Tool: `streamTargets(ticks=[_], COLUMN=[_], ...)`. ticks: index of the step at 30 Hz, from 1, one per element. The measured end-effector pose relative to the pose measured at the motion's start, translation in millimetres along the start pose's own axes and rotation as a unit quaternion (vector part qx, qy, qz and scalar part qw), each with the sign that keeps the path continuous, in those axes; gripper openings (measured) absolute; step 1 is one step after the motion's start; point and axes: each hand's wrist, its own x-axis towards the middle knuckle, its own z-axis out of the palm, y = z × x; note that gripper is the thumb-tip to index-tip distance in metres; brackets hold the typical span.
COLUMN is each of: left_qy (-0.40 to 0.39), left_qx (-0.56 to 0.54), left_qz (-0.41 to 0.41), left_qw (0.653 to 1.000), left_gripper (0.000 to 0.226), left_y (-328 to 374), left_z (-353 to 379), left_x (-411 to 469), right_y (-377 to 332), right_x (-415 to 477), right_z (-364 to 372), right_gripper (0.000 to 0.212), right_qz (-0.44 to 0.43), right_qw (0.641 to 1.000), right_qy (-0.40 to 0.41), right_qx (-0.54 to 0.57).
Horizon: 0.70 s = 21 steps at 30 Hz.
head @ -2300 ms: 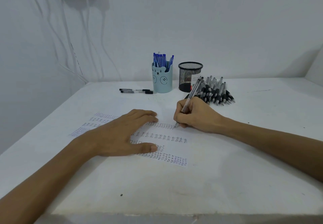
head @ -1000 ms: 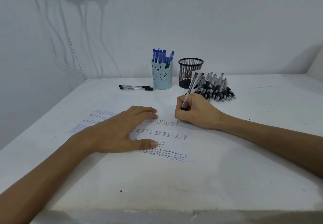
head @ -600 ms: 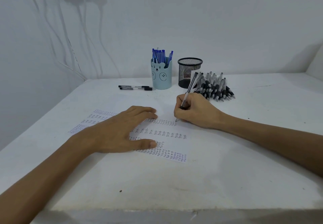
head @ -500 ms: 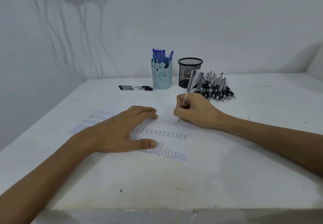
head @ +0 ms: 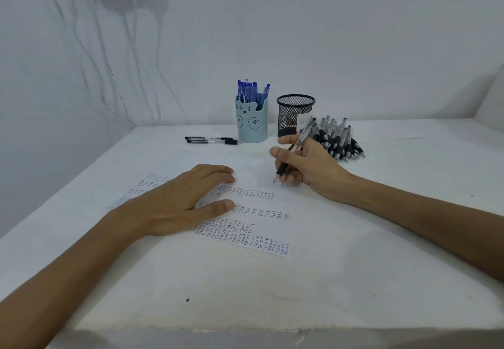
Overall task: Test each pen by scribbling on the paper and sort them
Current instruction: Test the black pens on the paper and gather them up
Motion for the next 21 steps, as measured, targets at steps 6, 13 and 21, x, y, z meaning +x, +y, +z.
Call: streamTargets(ticks=[6, 13, 21], left_qy=[0.001, -0.009, -0.018], left_qx=[-0.003, -0.001, 0.002], left_qz=[0.002, -0.003, -0.004], left_qw=[1.000, 1.000, 1.000], left_gripper=[0.063, 0.064, 0.067], left_y=[-3, -2, -3], left_z=[1, 0, 0], left_x=[0, 0, 0], right_y=[-12, -37, -62], right_x=[-2, 13, 58], right_z=[-3, -25, -91], right_gripper=[0.042, 0.044, 0.050], right_qz=[0.077, 0.023, 0.044], right_qw=[0.990, 0.995, 0.860], right_qy=[0.024, 0.057, 0.159], right_qx=[0.113, -0.084, -0.483])
